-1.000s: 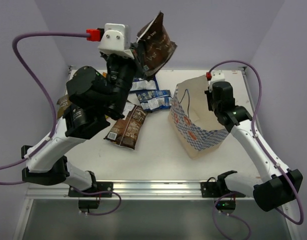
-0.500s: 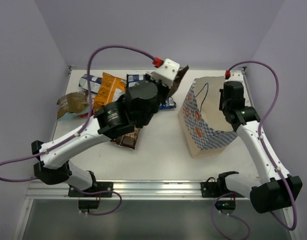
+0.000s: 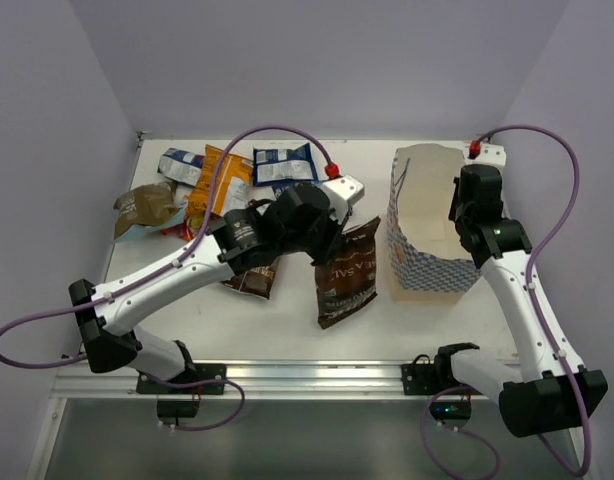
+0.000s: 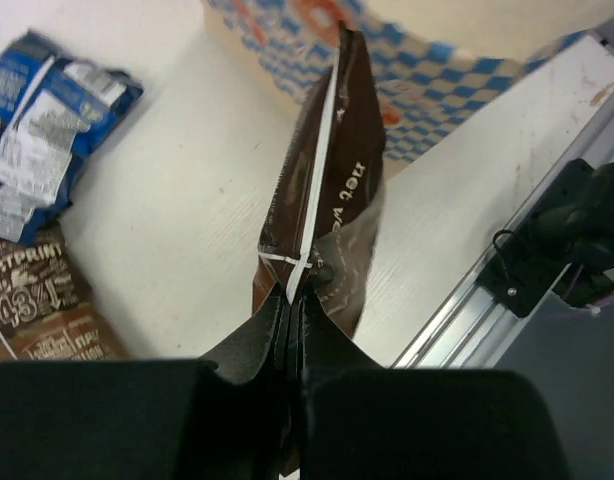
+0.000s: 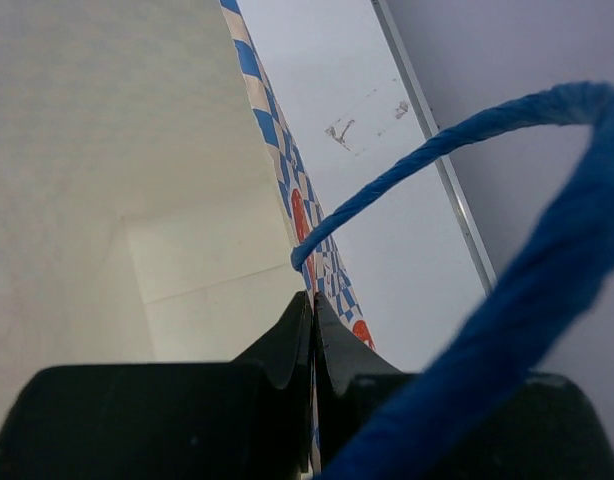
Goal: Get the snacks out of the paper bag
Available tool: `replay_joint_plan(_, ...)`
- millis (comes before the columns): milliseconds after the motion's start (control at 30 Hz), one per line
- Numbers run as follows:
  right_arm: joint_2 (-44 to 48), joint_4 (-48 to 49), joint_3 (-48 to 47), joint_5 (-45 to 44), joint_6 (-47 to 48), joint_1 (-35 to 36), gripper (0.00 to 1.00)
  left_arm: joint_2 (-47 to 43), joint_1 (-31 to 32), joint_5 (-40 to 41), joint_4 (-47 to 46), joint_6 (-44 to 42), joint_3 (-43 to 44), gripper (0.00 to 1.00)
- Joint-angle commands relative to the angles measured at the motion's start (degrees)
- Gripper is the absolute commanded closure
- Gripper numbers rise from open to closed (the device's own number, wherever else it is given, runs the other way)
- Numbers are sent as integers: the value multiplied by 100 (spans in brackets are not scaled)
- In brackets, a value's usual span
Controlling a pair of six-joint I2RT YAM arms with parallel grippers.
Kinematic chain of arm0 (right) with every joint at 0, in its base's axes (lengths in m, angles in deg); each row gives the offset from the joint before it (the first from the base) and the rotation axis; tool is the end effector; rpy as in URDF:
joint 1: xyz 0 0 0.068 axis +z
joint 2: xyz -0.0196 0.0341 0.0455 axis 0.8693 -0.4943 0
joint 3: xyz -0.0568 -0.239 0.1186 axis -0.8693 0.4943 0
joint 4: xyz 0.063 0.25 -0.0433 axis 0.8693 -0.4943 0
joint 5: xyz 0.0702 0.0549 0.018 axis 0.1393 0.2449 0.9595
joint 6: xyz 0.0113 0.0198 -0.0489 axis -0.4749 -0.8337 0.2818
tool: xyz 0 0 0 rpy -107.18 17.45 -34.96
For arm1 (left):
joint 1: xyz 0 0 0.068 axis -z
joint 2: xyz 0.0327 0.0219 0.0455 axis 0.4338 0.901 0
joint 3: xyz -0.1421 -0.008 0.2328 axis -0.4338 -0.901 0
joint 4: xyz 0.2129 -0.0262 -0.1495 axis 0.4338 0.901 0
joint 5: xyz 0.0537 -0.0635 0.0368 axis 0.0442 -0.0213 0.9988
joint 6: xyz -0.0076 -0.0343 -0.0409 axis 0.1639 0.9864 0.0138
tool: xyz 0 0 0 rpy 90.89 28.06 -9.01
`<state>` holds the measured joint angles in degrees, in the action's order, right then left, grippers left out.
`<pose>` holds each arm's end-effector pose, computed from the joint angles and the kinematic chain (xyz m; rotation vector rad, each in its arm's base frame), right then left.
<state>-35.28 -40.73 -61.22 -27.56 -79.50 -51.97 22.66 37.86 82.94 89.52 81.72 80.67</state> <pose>0.2286 0.0171 0.3616 0.2710 2.0460 -0.3355 0.1472 -0.2835 0.4079 0.7922 2.0854 -0.6243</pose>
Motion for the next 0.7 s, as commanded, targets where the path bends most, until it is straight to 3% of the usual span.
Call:
replay_joint_plan(0,-16,49,-183,-115,-159,-41,100,-225,-1036,-1253,-583,199,-741,100)
replay_joint_plan(100,-25,102,-121,-62,-124,-41,100,274,-1600,-1443,-1147,-99,-1384,100)
replay_joint_plan(200,-60,120,-129,52,-133,-41,100,924,-1927,-951,-1227,-442,-1315,79)
replay_joint_plan(233,-78,111,-138,105,-141,-41,100,1049,-1980,-689,-1192,-486,-1219,70)
replay_joint_plan(267,-104,111,-156,114,-141,-41,100,1207,-2050,-451,-1079,-600,-931,40)
replay_joint_plan(367,-148,111,-191,149,-150,-49,100,1200,-2050,-63,-946,-601,-332,4)
replay_joint_plan(533,-437,111,-595,263,-229,-93,100,620,-2050,727,-718,-303,354,0)
replay_joint_plan(667,-850,111,-1208,368,-378,-269,100,-108,-2059,1852,-480,-118,435,0)
